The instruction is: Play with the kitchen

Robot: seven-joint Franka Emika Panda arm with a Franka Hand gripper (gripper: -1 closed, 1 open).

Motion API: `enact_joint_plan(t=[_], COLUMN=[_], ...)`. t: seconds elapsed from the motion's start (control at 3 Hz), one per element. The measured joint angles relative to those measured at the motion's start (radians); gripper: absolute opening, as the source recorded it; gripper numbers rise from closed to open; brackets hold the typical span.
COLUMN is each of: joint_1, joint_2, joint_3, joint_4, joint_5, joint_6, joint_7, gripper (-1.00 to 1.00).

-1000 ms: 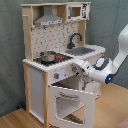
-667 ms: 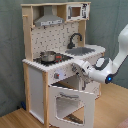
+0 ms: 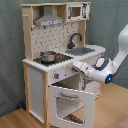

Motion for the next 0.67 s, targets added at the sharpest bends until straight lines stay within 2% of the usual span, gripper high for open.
enact_joint_plan(t=[0.67], joint_1=[0.002], joint_2=[-0.001], joint_3=[0.001], joint_4=[0.0], joint_5=[0.0], joint_6=[-0.008], joint_7=[-0.256], gripper=[-1.0])
